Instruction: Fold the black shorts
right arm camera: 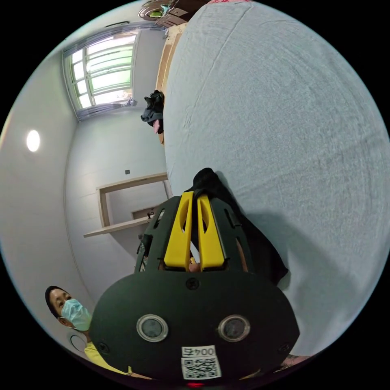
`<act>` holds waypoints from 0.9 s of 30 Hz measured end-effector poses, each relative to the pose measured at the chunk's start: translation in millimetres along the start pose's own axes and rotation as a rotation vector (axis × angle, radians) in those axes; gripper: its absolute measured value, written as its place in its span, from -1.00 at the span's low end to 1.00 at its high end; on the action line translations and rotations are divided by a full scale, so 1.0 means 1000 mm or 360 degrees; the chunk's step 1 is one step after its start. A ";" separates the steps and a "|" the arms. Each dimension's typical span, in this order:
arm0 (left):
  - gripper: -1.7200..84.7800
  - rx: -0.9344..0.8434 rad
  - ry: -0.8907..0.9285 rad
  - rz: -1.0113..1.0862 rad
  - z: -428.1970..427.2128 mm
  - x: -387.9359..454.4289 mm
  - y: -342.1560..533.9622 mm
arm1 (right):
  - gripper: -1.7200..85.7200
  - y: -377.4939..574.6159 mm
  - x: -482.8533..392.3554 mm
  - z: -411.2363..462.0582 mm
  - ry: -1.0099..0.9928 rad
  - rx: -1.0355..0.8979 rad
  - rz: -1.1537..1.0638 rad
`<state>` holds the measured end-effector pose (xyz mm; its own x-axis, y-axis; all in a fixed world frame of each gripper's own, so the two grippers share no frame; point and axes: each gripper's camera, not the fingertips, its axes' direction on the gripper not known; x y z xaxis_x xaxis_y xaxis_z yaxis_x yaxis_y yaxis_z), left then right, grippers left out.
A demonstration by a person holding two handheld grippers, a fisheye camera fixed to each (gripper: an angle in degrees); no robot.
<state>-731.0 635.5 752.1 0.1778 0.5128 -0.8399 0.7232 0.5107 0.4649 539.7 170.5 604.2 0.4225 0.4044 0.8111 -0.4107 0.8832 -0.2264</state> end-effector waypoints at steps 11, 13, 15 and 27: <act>-0.90 0.0082 0.0168 -0.0147 0.035 -0.050 -0.028 | -0.76 -0.040 0.068 0.055 -0.0159 0.0252 0.0215; -0.90 0.0139 0.0240 -0.0201 0.039 -0.059 -0.026 | -0.71 -0.036 0.075 0.056 -0.0293 0.0369 0.0210; -0.91 0.0226 0.0277 -0.0242 0.042 -0.069 -0.022 | -0.69 -0.031 0.081 0.056 -0.0391 0.0455 0.0213; -0.93 0.0166 -0.0411 0.0344 0.081 -0.015 0.101 | -0.77 0.134 0.032 0.099 0.0930 -0.0031 -0.0447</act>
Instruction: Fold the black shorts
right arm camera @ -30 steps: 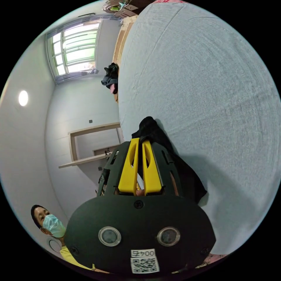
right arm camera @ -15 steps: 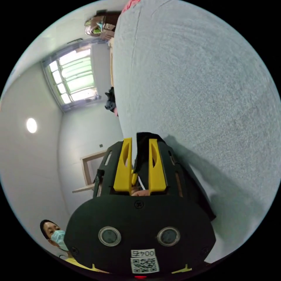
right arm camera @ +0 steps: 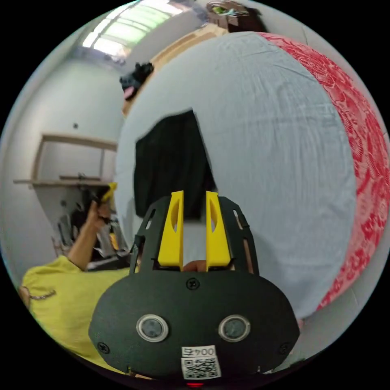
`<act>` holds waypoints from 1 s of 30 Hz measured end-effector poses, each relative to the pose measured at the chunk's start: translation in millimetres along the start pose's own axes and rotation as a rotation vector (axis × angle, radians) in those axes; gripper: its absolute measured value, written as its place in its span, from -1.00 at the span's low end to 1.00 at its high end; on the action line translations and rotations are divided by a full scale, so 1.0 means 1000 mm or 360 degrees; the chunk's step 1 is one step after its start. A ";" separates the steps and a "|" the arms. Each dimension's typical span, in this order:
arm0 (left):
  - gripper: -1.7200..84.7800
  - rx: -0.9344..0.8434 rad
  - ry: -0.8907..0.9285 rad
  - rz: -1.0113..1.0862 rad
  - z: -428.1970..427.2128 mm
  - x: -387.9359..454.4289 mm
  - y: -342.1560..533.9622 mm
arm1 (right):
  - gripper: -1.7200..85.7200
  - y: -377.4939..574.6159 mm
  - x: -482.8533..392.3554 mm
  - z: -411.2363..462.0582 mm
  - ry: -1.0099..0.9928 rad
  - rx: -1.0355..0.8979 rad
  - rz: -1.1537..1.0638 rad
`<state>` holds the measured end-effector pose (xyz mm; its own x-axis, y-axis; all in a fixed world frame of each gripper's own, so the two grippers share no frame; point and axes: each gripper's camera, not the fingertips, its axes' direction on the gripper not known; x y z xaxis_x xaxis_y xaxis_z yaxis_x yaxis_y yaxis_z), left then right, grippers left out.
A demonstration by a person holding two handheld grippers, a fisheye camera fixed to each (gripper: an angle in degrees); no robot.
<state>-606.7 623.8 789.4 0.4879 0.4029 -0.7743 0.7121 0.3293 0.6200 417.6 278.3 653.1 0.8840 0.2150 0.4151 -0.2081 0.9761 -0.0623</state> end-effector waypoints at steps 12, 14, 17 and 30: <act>-0.96 -0.0467 -0.0670 0.0212 0.157 0.089 0.225 | -0.97 0.239 -0.052 0.136 0.0864 -0.0602 -0.0292; -0.96 -0.0431 -0.0758 0.0285 0.174 0.102 0.236 | -0.97 0.254 -0.055 0.155 0.0933 -0.0646 -0.0335; -0.96 -0.0468 -0.0870 0.0340 0.200 0.117 0.243 | -0.98 0.268 -0.064 0.160 0.0947 -0.0563 -0.0421; -0.95 -0.0664 -0.1103 0.0430 0.296 0.153 0.261 | -0.98 0.304 -0.074 0.158 0.0787 -0.0519 -0.0599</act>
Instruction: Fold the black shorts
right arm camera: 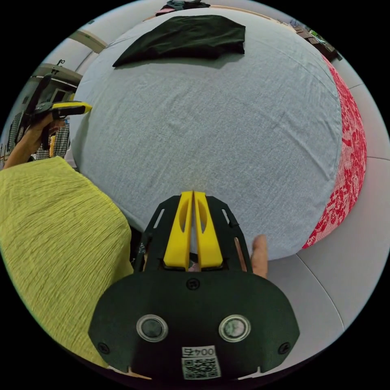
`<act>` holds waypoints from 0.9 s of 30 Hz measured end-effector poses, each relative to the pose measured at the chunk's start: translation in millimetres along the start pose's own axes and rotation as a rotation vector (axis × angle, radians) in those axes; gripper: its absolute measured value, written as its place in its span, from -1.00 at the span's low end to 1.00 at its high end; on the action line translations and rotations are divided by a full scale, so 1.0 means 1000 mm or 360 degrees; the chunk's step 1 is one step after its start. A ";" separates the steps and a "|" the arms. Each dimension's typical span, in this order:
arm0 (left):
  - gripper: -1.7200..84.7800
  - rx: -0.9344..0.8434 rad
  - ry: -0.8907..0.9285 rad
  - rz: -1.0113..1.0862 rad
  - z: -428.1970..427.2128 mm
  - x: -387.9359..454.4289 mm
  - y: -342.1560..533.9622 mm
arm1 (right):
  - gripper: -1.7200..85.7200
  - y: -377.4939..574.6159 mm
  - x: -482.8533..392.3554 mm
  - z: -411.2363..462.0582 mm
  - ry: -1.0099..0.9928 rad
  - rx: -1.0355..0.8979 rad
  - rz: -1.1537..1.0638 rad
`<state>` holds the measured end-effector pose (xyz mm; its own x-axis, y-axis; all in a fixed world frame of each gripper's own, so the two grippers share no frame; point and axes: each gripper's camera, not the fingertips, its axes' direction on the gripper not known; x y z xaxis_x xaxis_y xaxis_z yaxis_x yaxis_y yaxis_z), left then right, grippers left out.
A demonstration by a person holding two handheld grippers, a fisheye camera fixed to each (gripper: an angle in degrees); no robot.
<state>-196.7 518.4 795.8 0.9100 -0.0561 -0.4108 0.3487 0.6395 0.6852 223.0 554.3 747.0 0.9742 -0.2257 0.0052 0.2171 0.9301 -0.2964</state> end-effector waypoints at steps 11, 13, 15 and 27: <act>-0.89 0.0039 -0.0007 0.0052 0.030 0.033 0.000 | -0.90 0.032 -0.002 -0.018 -0.0133 0.0022 0.0104; -0.84 0.0032 0.0066 0.0126 0.033 0.035 -0.004 | -0.85 0.041 0.002 -0.028 -0.0251 0.0101 0.0110; -0.79 0.0122 0.0134 0.0127 0.030 0.031 -0.009 | -0.83 0.052 0.010 -0.051 -0.0384 0.0346 0.0134; -0.74 0.0257 -0.0107 0.0311 0.031 0.010 -0.077 | -0.71 -0.051 0.033 -0.108 -0.0278 0.0732 0.0010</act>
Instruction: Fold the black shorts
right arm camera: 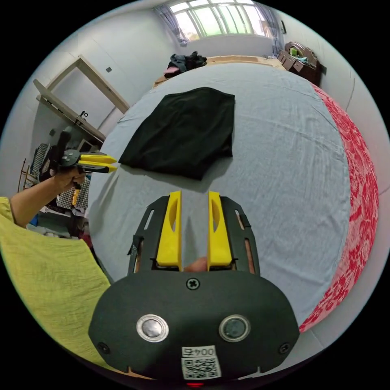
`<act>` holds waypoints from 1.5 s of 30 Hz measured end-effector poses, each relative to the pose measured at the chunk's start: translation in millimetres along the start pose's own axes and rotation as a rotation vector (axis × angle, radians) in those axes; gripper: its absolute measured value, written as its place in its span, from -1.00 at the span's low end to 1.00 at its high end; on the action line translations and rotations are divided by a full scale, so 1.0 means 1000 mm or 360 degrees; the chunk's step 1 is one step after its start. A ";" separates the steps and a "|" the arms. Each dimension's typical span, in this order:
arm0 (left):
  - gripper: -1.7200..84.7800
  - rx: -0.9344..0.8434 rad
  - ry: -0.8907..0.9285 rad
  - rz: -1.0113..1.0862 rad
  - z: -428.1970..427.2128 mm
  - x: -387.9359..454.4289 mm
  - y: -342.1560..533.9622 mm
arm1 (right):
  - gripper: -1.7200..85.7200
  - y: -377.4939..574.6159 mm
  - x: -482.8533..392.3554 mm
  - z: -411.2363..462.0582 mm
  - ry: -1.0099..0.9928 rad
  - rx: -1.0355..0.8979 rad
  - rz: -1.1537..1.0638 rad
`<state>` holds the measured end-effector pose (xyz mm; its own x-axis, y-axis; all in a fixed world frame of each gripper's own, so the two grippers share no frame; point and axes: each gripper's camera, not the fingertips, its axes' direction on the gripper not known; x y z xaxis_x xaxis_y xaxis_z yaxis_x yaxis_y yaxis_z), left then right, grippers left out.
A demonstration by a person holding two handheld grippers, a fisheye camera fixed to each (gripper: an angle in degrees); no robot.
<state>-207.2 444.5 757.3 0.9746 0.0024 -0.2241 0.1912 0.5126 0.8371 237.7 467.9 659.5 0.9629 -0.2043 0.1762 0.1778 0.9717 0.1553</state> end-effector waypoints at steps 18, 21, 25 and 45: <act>-0.93 -0.0053 0.0054 0.0130 0.018 -0.038 -0.011 | -0.96 -0.046 0.004 -0.023 0.0223 -0.0232 -0.0194; -0.93 0.0005 0.0128 0.0063 0.016 -0.054 -0.005 | -0.94 -0.041 0.025 -0.029 0.0116 -0.0224 -0.0102; -0.91 0.0041 0.0162 0.0047 0.012 -0.067 0.002 | -0.85 -0.042 0.038 -0.047 0.0055 -0.0259 -0.0035; -0.87 0.0158 0.0438 -0.0258 -0.030 -0.193 -0.007 | -0.79 -0.059 0.110 -0.131 -0.0068 -0.0076 0.0193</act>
<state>-400.2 465.9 779.4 0.8650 0.1665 -0.4734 0.3648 0.4392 0.8210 359.9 403.5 542.4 0.9686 -0.0890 0.2321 0.0712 0.9939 0.0843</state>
